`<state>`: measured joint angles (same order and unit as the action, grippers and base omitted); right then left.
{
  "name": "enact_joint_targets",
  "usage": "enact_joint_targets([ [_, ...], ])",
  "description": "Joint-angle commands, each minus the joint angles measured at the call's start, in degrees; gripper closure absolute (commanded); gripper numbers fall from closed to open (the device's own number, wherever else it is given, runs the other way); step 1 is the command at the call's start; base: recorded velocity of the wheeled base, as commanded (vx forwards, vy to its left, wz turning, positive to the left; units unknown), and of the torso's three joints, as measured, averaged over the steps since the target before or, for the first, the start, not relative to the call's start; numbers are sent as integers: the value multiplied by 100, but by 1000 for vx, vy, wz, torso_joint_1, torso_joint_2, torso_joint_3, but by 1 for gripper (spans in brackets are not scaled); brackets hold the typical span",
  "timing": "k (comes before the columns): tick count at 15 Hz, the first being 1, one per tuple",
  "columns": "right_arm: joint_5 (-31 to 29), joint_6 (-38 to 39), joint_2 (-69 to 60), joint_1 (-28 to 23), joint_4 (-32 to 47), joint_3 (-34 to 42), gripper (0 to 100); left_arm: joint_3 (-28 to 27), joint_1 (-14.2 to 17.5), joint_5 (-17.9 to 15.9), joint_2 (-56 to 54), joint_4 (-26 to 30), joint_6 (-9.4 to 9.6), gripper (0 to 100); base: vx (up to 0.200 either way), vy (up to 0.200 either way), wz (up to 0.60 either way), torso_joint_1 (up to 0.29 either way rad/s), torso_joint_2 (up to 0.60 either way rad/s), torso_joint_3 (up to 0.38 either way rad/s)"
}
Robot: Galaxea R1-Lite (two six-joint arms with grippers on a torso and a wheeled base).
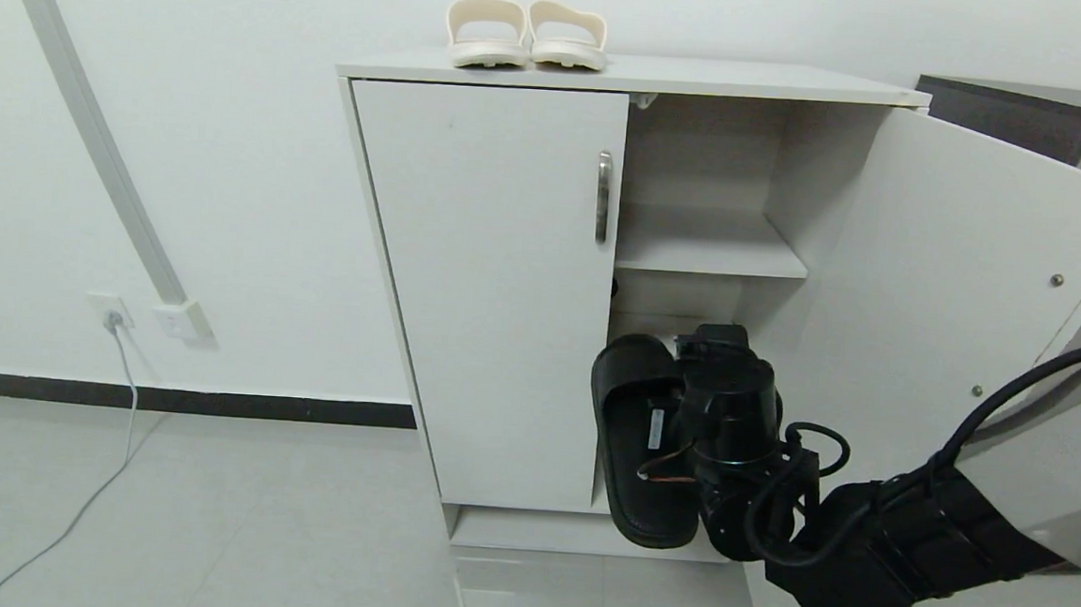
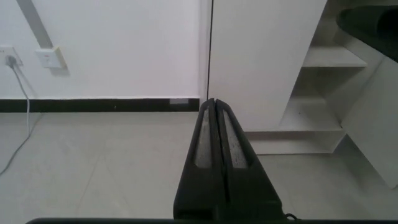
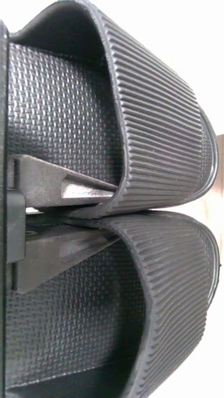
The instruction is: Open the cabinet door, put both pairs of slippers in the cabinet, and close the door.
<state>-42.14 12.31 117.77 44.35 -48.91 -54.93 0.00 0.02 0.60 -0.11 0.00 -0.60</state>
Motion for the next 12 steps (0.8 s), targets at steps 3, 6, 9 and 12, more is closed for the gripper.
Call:
enact_joint_targets([
  [3,4,-1,167,-32,-5,-9,100,0,6,2,11,-9,-2,100,0,-200,0,4,4,1],
  [6,-4,-1,237,-137,-5,-18,100,0,6,2,11,0,-2,100,0,0,0,0,0,0],
  [9,13,-1,360,-313,-13,-35,100,0,6,2,11,0,-11,100,0,0,0,0,0,0],
  [12,22,-10,378,-533,4,-26,100,0,6,2,11,0,-11,100,0,0,0,0,0,0],
])
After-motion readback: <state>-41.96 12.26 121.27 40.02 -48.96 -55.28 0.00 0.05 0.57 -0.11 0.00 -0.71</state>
